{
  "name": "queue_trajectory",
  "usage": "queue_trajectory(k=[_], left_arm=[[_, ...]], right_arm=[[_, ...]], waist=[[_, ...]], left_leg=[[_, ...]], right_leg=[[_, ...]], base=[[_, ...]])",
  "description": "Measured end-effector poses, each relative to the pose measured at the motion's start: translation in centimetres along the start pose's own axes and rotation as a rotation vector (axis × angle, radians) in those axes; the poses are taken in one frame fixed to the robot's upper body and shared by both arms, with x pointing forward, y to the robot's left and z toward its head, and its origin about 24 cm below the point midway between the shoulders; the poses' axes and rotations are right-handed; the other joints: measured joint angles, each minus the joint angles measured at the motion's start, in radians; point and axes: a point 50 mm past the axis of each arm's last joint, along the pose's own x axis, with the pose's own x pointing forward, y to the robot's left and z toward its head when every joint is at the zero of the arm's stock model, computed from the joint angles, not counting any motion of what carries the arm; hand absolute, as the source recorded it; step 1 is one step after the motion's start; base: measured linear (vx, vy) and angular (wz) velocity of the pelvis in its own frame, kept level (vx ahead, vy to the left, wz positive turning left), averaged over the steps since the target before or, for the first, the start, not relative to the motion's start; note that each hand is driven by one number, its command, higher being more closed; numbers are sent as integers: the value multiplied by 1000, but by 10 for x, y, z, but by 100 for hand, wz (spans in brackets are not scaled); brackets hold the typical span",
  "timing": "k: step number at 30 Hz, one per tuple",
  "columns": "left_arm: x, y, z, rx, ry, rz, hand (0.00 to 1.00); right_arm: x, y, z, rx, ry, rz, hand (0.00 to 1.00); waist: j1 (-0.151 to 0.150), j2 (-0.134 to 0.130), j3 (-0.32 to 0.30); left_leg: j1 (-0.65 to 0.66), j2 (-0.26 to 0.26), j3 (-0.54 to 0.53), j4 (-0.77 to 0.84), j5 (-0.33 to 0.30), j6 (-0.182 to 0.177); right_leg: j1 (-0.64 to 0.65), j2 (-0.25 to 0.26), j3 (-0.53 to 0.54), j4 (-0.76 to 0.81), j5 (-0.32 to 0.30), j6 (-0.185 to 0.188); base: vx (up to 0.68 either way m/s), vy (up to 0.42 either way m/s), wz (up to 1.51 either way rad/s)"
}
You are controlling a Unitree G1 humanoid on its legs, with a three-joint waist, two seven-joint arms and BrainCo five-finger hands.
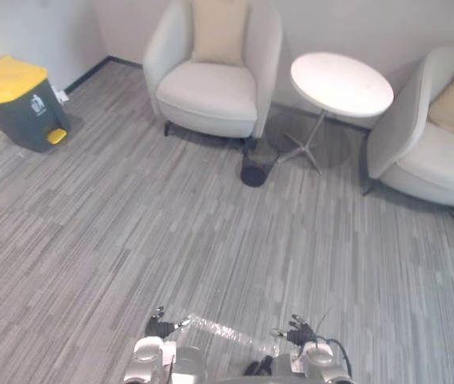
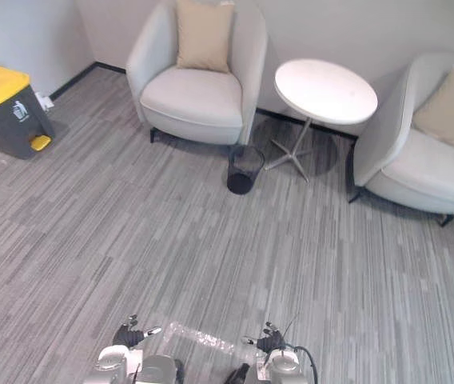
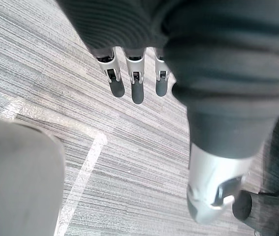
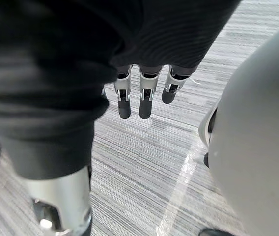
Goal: Organize the slippers on the shoe rack
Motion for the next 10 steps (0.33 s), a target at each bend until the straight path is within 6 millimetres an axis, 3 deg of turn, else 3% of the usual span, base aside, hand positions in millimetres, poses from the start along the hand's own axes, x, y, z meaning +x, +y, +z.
queue_trajectory(k=[1,2,5,10], left_arm=[[0,-4,1,3,-3,-9,0],[-2,-8,-2,-4,7,-19,0],[-4,-17,-7,-8,26,-41,0],[-3,-15,-8,8,28,-40,0]], right_arm=[[1,-6,0,0,3,-15,0],[0,-9,-4,-10,17,-23,0],[-2,-10,-14,-46,54,-26,0],[-4,-17,-24,-11,86,-56,0]], waist=[[1,9,-6],[2,37,-14],[-1,67,-33],[-16,52,-36]], left_leg=[[-1,8,-1,-15,6,-10],[-2,21,0,-37,19,-20],[2,30,-6,-89,49,-35],[22,27,-59,-139,84,-47]], right_leg=[[32,30,1,-97,11,8],[51,61,1,-170,51,1],[88,102,-3,-285,115,-8],[143,122,-54,-357,139,-13]], base=[[14,-121,-7],[8,-116,-11],[31,-120,-10],[-7,-88,26]])
